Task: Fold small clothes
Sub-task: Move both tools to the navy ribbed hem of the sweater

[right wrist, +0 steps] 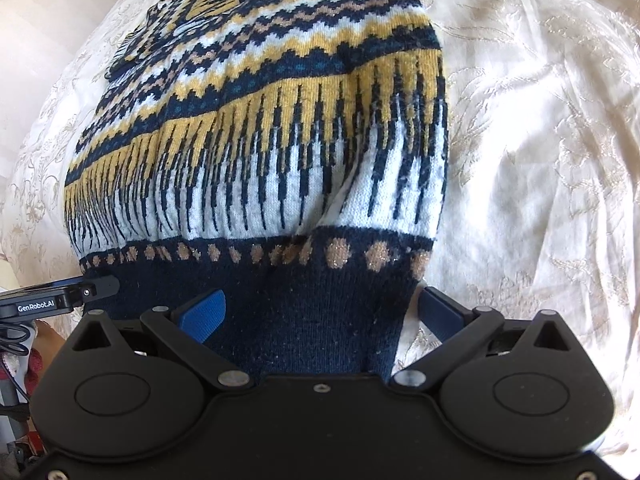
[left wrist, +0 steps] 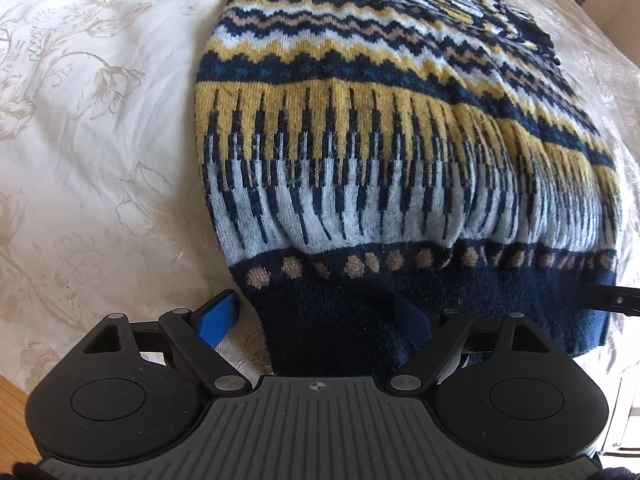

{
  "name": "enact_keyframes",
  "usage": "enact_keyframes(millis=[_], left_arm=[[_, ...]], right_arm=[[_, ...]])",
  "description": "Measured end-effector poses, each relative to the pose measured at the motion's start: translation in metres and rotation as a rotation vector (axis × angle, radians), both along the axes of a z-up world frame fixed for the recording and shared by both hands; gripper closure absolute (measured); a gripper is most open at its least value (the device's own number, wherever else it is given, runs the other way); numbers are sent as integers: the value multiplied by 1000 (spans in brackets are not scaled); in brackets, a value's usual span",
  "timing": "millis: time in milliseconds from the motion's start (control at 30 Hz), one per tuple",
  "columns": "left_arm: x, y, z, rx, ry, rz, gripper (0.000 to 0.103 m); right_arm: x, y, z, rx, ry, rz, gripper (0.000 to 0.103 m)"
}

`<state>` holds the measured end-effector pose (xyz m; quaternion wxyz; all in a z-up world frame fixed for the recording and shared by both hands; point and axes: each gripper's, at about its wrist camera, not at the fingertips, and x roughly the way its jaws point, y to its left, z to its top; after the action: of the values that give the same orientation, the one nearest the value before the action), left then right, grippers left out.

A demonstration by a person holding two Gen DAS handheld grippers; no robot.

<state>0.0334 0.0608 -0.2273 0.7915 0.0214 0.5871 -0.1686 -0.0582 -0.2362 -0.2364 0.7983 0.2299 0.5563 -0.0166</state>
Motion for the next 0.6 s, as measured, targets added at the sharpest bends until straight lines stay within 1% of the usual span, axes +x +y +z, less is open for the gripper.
enact_keyframes(millis=[100,200,267,367,433,500,600], left_arm=[[0,-1,-4,-19,1,-9,7],[-2,-7,-7,8,-16,-49,0],[-5,-12,-7,31,-36,-56,0],[-9,-14,-8,41,-60,-43,0],[-12,-15,-10,51,-75,-46,0],[-16,-16,-11,62,-81,-53,0],[-13,-21,-12,63,-55,-59,1]], right_arm=[[1,0,-5,4,5,5,0],[0,1,-6,-5,-4,16,0],[-3,1,-6,-7,-13,14,0],[-8,2,-6,-12,-36,3,0],[-10,5,-6,-32,-47,1,0],[-10,13,-6,-81,-49,26,0],[-5,30,-7,-186,-16,122,0]])
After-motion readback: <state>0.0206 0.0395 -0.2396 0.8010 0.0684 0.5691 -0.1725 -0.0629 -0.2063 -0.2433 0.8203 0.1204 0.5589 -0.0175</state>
